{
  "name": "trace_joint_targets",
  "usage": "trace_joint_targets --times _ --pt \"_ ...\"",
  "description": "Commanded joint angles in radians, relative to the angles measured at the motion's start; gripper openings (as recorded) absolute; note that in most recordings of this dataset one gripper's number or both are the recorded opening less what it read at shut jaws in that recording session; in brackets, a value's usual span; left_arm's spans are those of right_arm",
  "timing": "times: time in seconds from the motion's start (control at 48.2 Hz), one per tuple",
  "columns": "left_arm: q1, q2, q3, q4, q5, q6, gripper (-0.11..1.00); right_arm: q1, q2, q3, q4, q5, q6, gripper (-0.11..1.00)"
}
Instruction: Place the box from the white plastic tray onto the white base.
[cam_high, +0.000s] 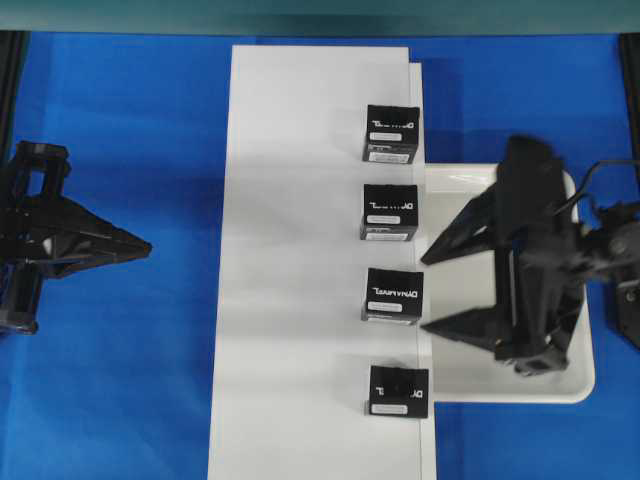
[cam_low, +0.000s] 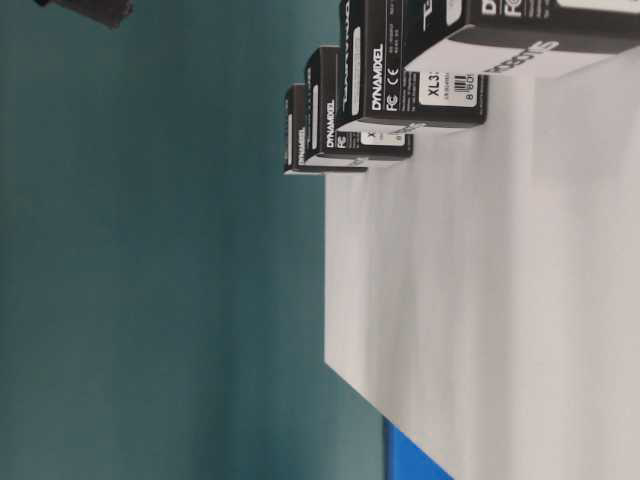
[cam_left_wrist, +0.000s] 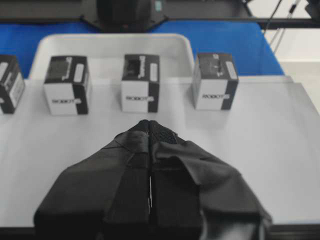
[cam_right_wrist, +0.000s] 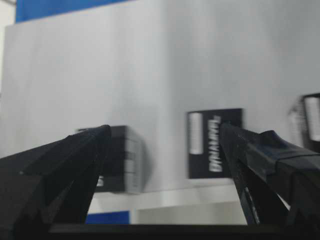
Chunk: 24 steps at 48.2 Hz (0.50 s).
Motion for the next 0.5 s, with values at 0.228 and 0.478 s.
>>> trace_joint_targets --times 0.228,0.478 --pt "0.0 0.002 -0.018 0.002 -0.005 0.002 -0.07 -0.054 -0.178 0.091 -0.063 -0.015 -0.002 0.97" --pt "-0.002 0.0 -0.018 0.0 0.002 0.003 -0.07 -0.055 -0.316 0.183 -0.064 -0.017 -0.005 0.97"
